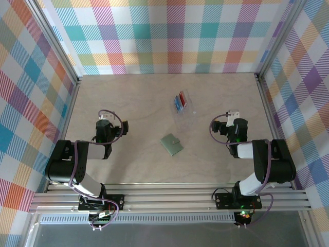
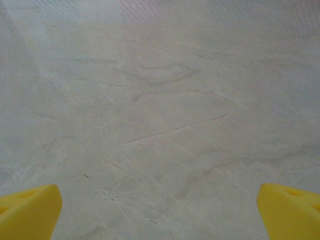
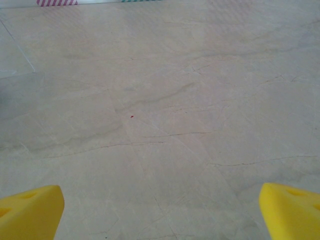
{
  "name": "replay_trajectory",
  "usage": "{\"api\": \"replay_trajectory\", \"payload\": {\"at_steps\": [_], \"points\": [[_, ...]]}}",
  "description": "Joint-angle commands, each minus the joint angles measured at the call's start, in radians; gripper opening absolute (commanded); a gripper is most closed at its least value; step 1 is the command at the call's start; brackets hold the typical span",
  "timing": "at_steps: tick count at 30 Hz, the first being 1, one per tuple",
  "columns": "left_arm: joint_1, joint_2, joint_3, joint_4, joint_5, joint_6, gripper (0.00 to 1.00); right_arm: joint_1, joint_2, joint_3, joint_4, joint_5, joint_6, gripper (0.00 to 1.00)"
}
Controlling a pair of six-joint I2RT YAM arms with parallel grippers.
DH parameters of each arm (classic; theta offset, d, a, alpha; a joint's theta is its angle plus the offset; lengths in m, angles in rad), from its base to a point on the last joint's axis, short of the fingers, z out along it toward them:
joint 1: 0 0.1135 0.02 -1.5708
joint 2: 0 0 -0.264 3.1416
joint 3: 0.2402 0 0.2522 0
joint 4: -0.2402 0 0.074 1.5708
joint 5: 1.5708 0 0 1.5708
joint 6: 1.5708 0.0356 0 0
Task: Put the credit cards into the card holder
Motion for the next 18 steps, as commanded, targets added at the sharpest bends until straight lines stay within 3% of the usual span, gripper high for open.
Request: {"api": "replay_trajectory", "payload": {"at_steps": [1,3,6,9,12,14,18], "points": [[0.018,-0.02,0.038,-0.034,-0.024,-0.022,1.0,-0.009,-0.04,0.008,0.009,0.107,0.059,1.0],[0.015,-0.087,0.093,-0.196,-0.103,-0.048,1.0,0.001,-0.093,-0.031,0.051,0.113,0.041,1.0],[-0.016,-0.178,0.152,-0.366,-0.198,-0.072,1.0,0.016,-0.303,0.085,-0.354,0.268,0.115,1.0],[-0.032,-0.239,0.294,-0.685,-0.232,-0.277,1.0,0.017,-0.458,0.19,-0.584,0.243,0.263,1.0],[-0.035,-0.25,0.416,-0.896,-0.126,-0.4,1.0,0.017,-0.546,0.179,-0.58,0.11,0.451,1.0],[-0.037,-0.254,0.446,-0.941,-0.067,-0.499,1.0,0.016,-0.584,0.173,-0.649,0.141,0.649,1.0],[-0.04,-0.259,0.355,-0.825,0.211,-0.524,1.0,0.016,-0.639,0.189,-0.711,0.033,0.649,1.0]]}}
